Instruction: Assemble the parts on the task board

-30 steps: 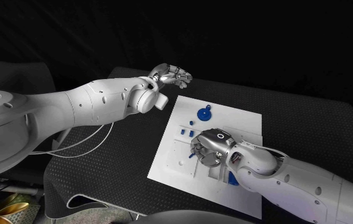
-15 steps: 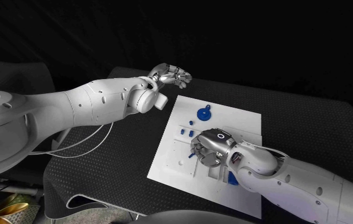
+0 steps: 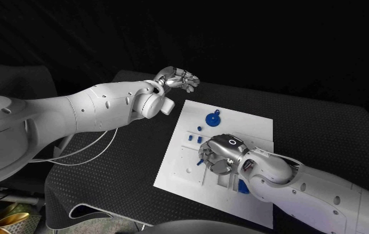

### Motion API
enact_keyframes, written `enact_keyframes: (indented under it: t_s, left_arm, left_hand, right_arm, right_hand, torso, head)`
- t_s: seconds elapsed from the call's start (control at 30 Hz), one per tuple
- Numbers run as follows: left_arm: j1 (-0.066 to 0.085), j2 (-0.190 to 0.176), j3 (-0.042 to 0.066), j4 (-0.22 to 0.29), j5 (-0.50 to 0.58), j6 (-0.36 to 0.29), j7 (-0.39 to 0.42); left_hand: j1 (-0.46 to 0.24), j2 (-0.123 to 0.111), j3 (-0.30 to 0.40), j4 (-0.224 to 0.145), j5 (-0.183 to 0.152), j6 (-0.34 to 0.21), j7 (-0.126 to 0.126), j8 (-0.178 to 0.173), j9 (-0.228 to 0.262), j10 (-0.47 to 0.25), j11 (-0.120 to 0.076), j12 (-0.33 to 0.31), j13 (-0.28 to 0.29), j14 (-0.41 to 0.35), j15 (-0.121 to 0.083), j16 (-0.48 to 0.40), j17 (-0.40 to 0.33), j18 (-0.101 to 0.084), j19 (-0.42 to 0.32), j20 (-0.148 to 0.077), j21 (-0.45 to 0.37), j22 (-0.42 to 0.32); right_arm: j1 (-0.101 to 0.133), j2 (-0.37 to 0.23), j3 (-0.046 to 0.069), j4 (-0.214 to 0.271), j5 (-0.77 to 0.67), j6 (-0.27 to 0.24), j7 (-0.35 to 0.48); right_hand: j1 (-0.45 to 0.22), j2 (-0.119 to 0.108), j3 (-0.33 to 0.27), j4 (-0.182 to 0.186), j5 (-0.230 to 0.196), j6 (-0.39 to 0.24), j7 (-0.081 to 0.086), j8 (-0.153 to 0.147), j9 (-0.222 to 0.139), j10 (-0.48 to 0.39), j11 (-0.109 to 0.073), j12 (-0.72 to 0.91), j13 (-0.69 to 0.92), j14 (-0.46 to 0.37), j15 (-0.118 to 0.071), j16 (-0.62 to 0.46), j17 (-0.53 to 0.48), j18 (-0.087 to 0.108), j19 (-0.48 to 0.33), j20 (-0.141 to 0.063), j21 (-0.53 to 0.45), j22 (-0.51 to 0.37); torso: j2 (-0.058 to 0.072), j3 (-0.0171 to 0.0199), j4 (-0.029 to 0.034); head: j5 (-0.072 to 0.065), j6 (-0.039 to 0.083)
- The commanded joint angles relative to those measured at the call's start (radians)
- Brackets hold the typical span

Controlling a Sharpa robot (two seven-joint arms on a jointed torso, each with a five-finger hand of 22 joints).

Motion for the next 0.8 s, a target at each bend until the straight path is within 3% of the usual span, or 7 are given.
enact_keyframes:
  t_s: [0.03,0.17,0.37,0.5,0.6,0.8]
  left_arm:
    - [0.003,0.001,0.001,0.002,0.006,0.003,0.008]
    - [0.003,0.0,0.001,0.002,0.006,0.003,0.007]
    - [0.003,0.0,0.001,0.002,0.006,0.004,0.007]
    - [0.003,0.0,0.001,0.002,0.006,0.005,0.005]
    - [0.003,0.0,0.001,0.002,0.006,0.005,0.005]
    - [0.004,0.002,0.001,0.002,0.006,0.006,0.004]
  left_hand:
    - [0.001,-0.008,-0.001,0.006,0.001,-0.006,0.0,0.003,-0.001,0.003,0.0,-0.005,-0.001,0.007,-0.002,-0.004,0.001,0.006,0.004,0.0,-0.007,0.002]
    - [0.002,-0.008,-0.001,0.006,0.001,-0.006,0.0,0.003,-0.001,0.003,0.001,-0.005,-0.001,0.007,-0.002,-0.005,0.002,0.006,0.004,0.0,-0.007,0.002]
    - [0.002,-0.008,-0.001,0.006,0.0,-0.006,0.0,0.003,-0.001,0.003,0.001,-0.006,-0.002,0.007,-0.002,-0.005,0.002,0.006,0.004,0.0,-0.008,0.002]
    - [0.002,-0.009,-0.001,0.006,0.0,-0.006,0.001,0.004,-0.001,0.004,0.001,-0.006,-0.002,0.007,-0.002,-0.006,0.003,0.006,0.004,0.0,-0.008,0.002]
    - [0.002,-0.009,-0.001,0.006,0.0,-0.006,0.001,0.004,-0.001,0.004,0.001,-0.006,-0.002,0.007,-0.002,-0.006,0.003,0.006,0.004,0.0,-0.008,0.002]
    - [0.002,-0.009,-0.001,0.007,0.0,-0.006,0.001,0.004,-0.001,0.004,0.001,-0.006,-0.002,0.007,-0.002,-0.006,0.004,0.006,0.004,0.0,-0.008,0.002]
  right_arm:
    - [0.001,0.0,0.0,0.005,0.026,0.014,0.016]
    - [0.005,0.003,0.0,0.004,0.001,0.052,0.001]
    - [0.012,0.01,0.0,0.004,-0.036,0.101,-0.027]
    - [0.016,0.018,0.0,-0.003,-0.049,0.126,-0.045]
    - [0.02,0.025,0.0,-0.01,-0.061,0.144,-0.056]
    - [0.026,0.038,0.0,-0.018,-0.082,0.175,-0.073]
  right_hand:
    - [-0.022,-0.003,-0.056,-0.015,0.029,-0.027,0.011,-0.012,0.002,-0.007,0.001,-0.006,0.004,-0.005,0.005,-0.006,0.003,0.012,-0.009,0.0,-0.007,0.022]
    - [-0.05,-0.006,-0.152,-0.044,0.042,-0.053,0.021,-0.024,0.002,-0.009,0.001,-0.009,0.018,-0.008,0.006,-0.01,0.009,0.013,-0.016,0.002,-0.008,0.021]
    - [-0.037,-0.006,-0.211,-0.053,0.047,-0.073,0.014,-0.035,0.003,0.011,-0.012,0.01,0.064,0.005,-0.003,0.008,0.043,0.013,0.0,-0.003,-0.001,0.021]
    - [-0.015,-0.003,-0.209,-0.054,0.037,-0.073,0.014,-0.036,0.004,0.008,-0.015,0.019,0.096,0.004,-0.006,0.015,0.064,0.013,0.006,-0.006,0.0,0.02]
    - [-0.001,0.002,-0.192,-0.051,0.005,-0.06,0.022,-0.031,0.007,-0.002,-0.014,0.021,0.121,0.0,-0.005,0.013,0.076,0.013,0.006,-0.005,-0.003,0.019]
    - [0.011,0.011,-0.145,-0.042,-0.049,-0.044,0.019,-0.029,0.008,-0.014,-0.013,0.023,0.162,-0.001,-0.004,0.007,0.092,0.013,0.006,-0.003,-0.005,0.02]
  torso:
    - [0.0,-0.0002,0.0005]
    - [0.001,-0.0005,0.0013]
    - [0.001,-0.0001,0.0011]
    - [0.001,-0.0003,0.0015]
    - [0.001,-0.0002,0.0012]
    - [0.001,-0.0008,0.0008]
  head:
    - [0.001,-0.001]
    - [0.001,-0.003]
    - [0.003,-0.005]
    - [0.003,-0.006]
    - [0.004,-0.007]
    - [0.004,-0.007]
